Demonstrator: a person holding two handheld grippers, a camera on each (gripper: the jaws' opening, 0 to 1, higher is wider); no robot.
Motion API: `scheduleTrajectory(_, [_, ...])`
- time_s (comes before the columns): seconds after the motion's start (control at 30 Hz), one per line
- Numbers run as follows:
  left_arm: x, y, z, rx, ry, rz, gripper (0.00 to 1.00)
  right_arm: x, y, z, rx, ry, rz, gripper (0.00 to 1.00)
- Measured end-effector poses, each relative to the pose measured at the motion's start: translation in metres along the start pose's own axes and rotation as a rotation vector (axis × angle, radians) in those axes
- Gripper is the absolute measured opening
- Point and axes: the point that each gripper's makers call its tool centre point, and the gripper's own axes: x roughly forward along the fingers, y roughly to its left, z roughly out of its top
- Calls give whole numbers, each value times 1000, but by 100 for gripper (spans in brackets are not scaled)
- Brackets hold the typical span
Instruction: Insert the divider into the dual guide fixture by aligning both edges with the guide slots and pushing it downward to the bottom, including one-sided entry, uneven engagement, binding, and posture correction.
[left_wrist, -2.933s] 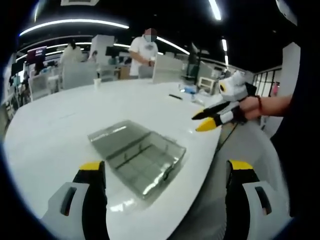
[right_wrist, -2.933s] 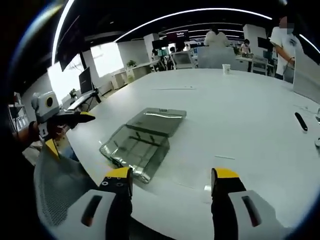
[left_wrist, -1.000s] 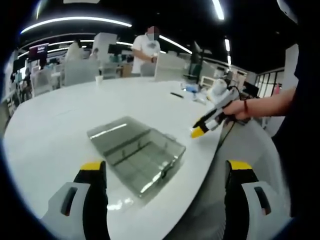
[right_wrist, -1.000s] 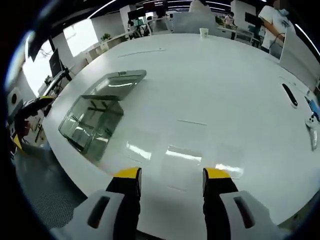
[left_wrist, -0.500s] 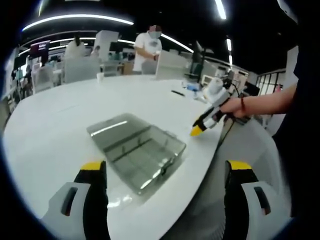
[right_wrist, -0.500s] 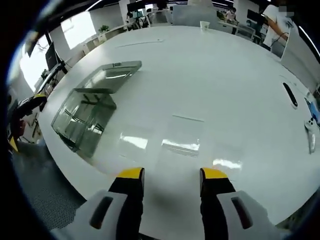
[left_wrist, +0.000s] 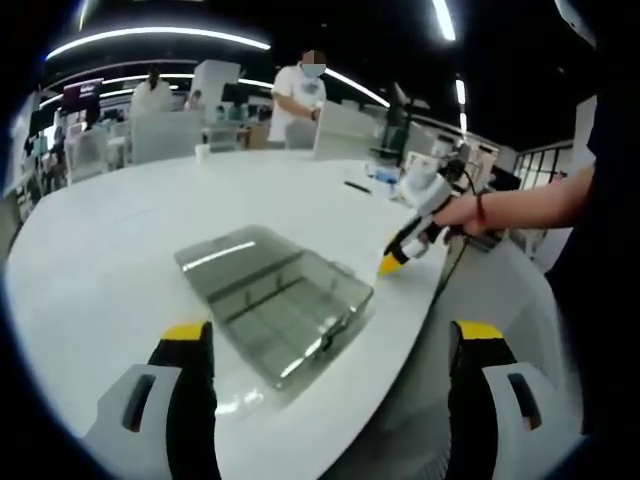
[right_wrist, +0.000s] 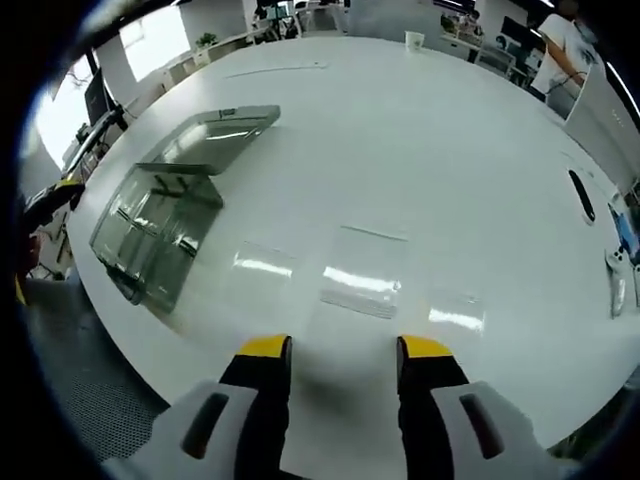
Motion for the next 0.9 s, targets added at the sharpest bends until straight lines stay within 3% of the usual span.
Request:
scheduleTrajectory(0.5, [1, -4, 2, 2, -5, -11, 96, -1, 0, 0, 26, 44, -6, 30])
scheduleTrajectory(0.73, [-1, -3, 1, 3, -6, -5, 96, -4, 2, 0, -15, 28, -5, 28])
scheduleTrajectory(0.9, [-2, -5, 2, 5, -6, -10, 95, -11, 3, 8, -39, -20, -13, 28])
